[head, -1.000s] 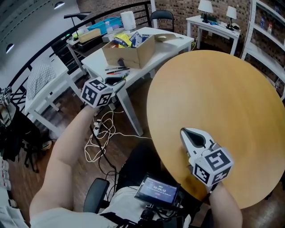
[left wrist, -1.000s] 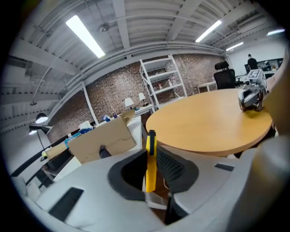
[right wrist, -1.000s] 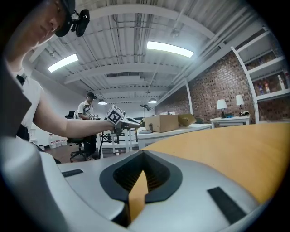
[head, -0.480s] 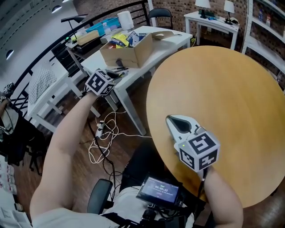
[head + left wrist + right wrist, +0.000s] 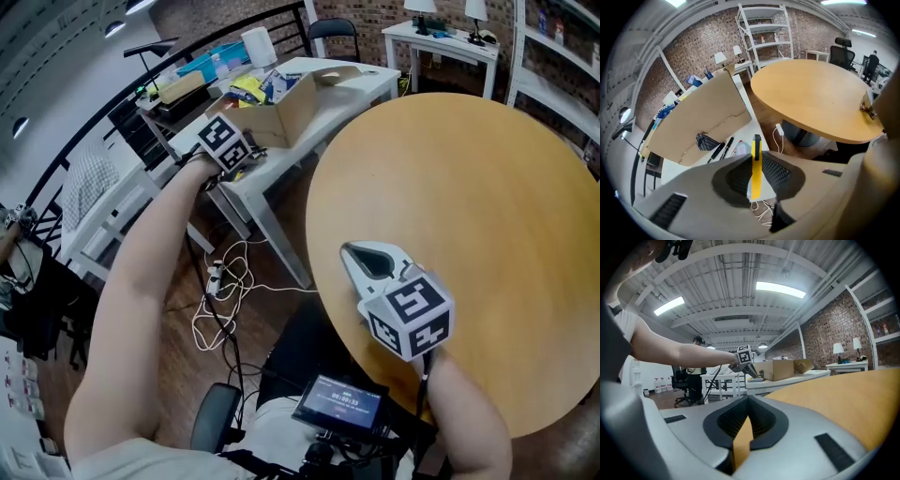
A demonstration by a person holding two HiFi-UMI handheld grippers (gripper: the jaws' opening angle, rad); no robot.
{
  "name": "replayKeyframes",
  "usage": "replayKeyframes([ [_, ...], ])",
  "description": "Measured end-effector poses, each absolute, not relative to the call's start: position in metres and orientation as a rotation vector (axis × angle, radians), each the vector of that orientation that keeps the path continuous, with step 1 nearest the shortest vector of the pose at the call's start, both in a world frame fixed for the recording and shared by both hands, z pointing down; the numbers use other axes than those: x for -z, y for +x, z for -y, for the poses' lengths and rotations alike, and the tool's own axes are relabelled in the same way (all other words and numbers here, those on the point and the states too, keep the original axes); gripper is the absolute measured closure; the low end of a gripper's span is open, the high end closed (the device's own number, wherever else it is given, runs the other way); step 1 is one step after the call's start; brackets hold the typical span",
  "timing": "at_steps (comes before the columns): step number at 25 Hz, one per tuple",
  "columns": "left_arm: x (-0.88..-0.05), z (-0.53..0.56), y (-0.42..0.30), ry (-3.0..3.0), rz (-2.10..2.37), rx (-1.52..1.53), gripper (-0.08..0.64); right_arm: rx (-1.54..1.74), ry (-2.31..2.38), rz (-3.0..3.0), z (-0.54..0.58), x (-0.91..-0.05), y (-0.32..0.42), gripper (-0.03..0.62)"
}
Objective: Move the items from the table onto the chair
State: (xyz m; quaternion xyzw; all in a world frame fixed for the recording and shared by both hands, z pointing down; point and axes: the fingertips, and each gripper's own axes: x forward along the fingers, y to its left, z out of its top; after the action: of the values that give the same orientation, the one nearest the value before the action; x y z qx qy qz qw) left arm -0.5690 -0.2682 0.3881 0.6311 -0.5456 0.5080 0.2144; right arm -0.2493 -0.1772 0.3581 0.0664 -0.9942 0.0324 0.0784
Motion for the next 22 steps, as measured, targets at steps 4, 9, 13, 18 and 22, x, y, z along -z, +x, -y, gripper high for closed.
replayKeyframes([
  [4, -0.4, 0.276, -0.58, 1.649, 1.519, -1.455, 0.465, -0.095, 0.194, 2.974, 0.177, -0.358, -0.25, 0.586],
  [9, -0.402, 0.28, -0.582, 1.608, 1.573, -1.51, 0.462, -0.094, 0.198, 2.976, 0.177, -0.357, -0.249, 0.586],
  [13, -0.4, 0.285, -0.574, 1.629, 1.593, -1.537, 0.396, -0.097, 0.199, 2.975, 0.178, -0.358, -0.249, 0.586],
  [18, -0.384, 0.289, -0.57, 1.659, 1.666, -1.557, 0.396, -0.098, 0.196, 2.973, 0.177, -0.359, -0.249, 0.586],
  [22, -0.365, 0.289, -0.539, 1.787, 1.709, -1.501, 0.396, -0.099, 0.196, 2.972, 0.177, -0.359, -0.248, 0.586],
])
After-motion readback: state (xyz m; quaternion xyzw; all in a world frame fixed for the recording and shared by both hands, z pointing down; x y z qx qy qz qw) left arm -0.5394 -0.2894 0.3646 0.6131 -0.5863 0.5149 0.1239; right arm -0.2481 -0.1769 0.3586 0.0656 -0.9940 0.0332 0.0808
